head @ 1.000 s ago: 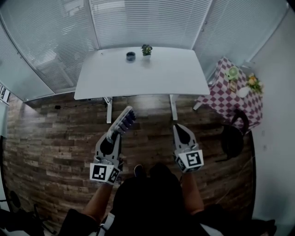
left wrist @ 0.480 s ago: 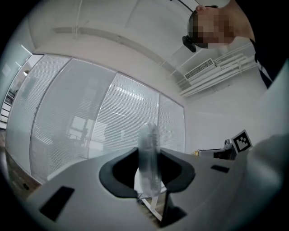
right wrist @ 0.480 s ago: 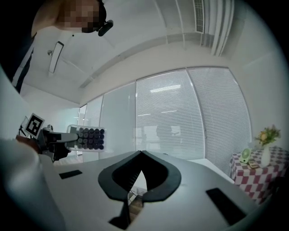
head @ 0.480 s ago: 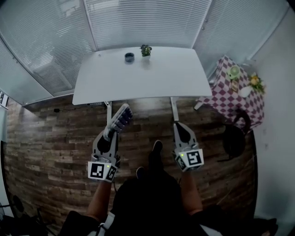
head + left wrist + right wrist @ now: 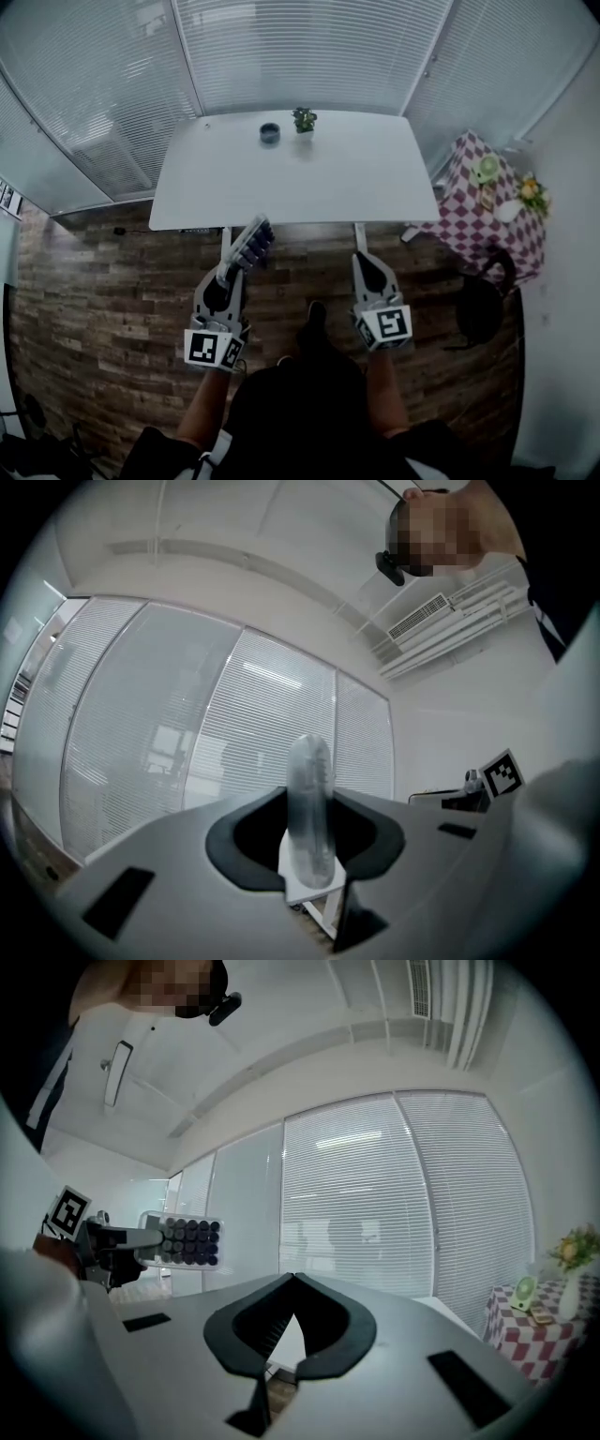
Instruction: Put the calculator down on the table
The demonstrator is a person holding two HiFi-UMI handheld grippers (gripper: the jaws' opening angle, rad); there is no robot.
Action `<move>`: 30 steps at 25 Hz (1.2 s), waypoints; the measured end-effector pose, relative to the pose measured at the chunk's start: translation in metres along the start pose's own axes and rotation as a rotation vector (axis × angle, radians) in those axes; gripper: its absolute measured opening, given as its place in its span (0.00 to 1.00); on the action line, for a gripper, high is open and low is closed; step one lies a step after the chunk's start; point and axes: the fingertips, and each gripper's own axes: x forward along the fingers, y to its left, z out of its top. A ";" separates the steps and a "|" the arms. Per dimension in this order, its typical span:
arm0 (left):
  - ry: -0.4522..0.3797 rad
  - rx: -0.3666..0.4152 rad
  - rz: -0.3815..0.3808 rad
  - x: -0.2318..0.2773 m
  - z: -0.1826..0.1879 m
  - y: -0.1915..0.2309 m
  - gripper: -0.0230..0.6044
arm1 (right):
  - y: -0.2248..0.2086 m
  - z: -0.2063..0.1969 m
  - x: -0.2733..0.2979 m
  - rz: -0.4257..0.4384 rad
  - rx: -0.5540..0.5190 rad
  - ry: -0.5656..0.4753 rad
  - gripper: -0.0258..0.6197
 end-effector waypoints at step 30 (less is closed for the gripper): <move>0.015 0.006 0.132 0.184 -0.006 -0.009 0.20 | -0.134 0.009 0.143 0.177 0.169 -0.039 0.05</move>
